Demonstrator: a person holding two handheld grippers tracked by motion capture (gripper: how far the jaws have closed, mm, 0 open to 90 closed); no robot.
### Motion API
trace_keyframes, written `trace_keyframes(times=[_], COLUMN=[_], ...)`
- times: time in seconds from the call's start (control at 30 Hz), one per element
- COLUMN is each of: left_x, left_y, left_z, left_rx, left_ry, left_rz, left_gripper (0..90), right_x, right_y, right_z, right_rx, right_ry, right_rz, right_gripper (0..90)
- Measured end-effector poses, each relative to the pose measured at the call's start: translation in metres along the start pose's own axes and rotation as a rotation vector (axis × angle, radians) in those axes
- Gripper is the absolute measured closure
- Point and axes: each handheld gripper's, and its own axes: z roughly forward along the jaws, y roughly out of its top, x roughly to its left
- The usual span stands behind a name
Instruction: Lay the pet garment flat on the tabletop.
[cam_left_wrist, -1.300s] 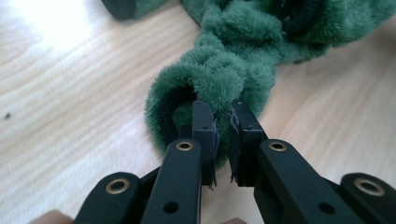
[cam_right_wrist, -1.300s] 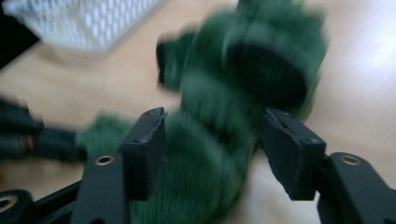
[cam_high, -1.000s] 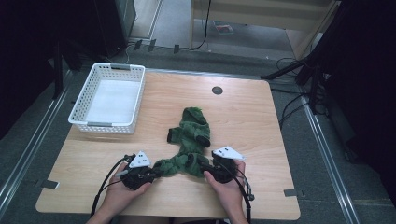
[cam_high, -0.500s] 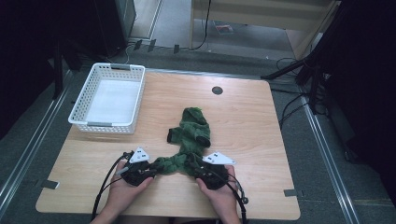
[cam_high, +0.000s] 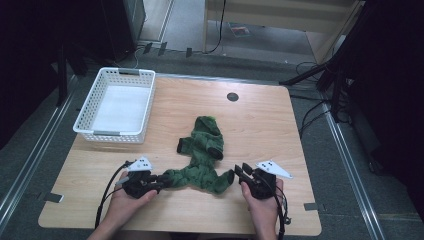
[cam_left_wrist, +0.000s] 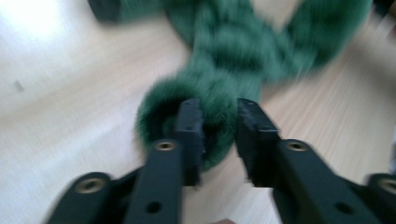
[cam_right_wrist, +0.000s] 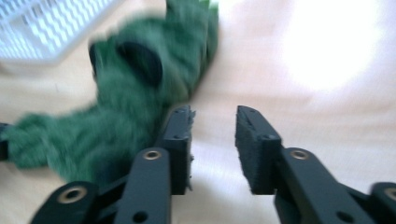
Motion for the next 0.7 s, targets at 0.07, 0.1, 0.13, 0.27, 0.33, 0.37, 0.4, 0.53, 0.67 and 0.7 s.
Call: trace_keyframes(times=[0.07,0.1,0.13,0.27,0.33,0.37,0.4,0.53,0.67,0.7], left_x=[0.002,0.004,0.005,0.014,0.020,0.022,0.024,0.031,0.032,0.032], left_y=[0.012,0.021,0.026,0.049,0.059,0.063,0.065,0.072,0.069,0.068], left_z=[0.000,0.003,0.005,0.027,0.042,0.050,0.055,0.079,0.087,0.086], left_rx=[-0.049,-0.069,-0.077,-0.093,-0.090,-0.082,-0.071,-0.009,0.070,0.078], left_ry=[0.022,0.050,0.072,0.187,0.224,0.236,0.246,0.266,0.243,0.234], left_rz=[-0.036,-0.046,-0.057,-0.126,-0.138,-0.149,-0.154,-0.155,-0.104,-0.098], left_gripper=[57.1,55.7,54.5,48.6,47.2,46.6,46.3,54.7,84.5,86.1], right_x=[0.002,0.004,0.008,0.020,0.025,0.025,0.024,0.021,0.004,-0.002], right_y=[0.007,0.011,0.015,0.025,0.028,0.029,0.030,0.030,0.029,0.027], right_z=[0.002,0.005,0.009,0.031,0.044,0.051,0.056,0.068,0.070,0.069], right_rx=[-0.014,-0.016,-0.015,0.043,0.083,0.081,0.085,0.098,0.127,0.134], right_ry=[0.024,0.040,0.050,0.106,0.105,0.101,0.103,0.091,0.053,0.033], right_rz=[-0.020,-0.037,-0.067,-0.129,-0.146,-0.133,-0.118,-0.143,-0.082,-0.069], right_gripper=[58.6,56.4,53.6,44.2,46.0,48.0,51.1,77.0,83.6,84.0])
